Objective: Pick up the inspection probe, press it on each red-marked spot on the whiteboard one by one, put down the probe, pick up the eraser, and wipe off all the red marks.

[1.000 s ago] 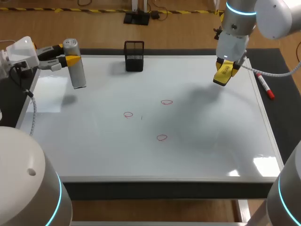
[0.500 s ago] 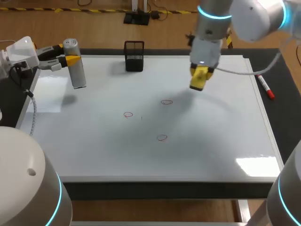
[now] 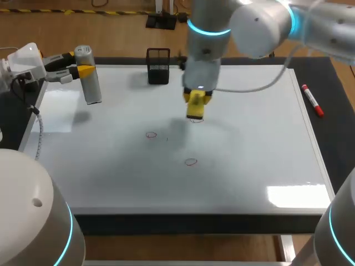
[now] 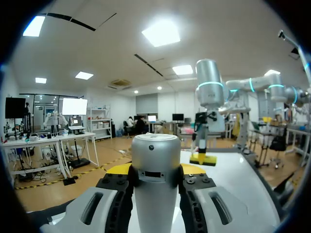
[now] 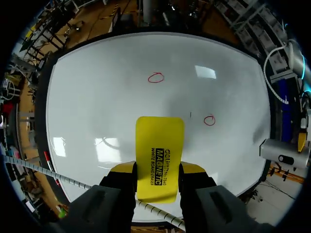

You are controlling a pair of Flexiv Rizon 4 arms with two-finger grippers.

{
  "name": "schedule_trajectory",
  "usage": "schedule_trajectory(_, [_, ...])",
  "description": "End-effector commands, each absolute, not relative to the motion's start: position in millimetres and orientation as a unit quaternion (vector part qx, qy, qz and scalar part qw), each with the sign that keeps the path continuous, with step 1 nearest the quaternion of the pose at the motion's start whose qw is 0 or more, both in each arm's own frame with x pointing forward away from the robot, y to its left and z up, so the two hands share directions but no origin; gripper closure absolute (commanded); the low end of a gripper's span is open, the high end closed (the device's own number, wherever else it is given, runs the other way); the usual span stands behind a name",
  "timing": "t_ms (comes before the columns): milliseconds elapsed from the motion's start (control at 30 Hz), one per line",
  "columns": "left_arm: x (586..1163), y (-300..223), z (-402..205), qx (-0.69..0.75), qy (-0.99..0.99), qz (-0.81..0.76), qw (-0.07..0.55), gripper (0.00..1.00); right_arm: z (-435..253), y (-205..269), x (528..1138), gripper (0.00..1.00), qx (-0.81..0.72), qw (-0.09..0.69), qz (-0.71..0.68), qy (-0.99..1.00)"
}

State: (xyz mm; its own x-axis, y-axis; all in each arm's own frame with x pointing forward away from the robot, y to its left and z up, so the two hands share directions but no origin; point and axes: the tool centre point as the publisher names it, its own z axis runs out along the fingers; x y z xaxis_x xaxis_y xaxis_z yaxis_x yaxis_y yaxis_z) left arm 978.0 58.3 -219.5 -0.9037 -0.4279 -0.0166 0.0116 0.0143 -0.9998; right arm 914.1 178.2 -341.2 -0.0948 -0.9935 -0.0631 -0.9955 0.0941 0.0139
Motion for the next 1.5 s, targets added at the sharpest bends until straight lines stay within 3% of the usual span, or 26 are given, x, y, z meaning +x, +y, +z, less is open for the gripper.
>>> schedule_trajectory(33, [978.3,58.5,-218.5,-0.15,0.694,-0.686,0.16,1.0,-348.2,219.0,903.2,1.0,-0.675,-0.006,-0.001,0.738])
schedule_trajectory(367, [978.3,58.5,-218.5,-0.15,0.694,-0.686,0.16,1.0,-367.1,290.4,880.9,1.0,-0.7,-0.012,-0.006,0.714])
schedule_trajectory(667, [978.3,58.5,-218.5,-0.15,0.694,-0.686,0.16,1.0,-389.0,327.0,876.5,1.0,-0.718,-0.009,0.014,0.696])
schedule_trajectory(1500, [978.3,58.5,-218.5,-0.15,0.694,-0.686,0.16,1.0,-423.1,334.2,885.2,1.0,-0.722,-0.01,0.023,0.691])
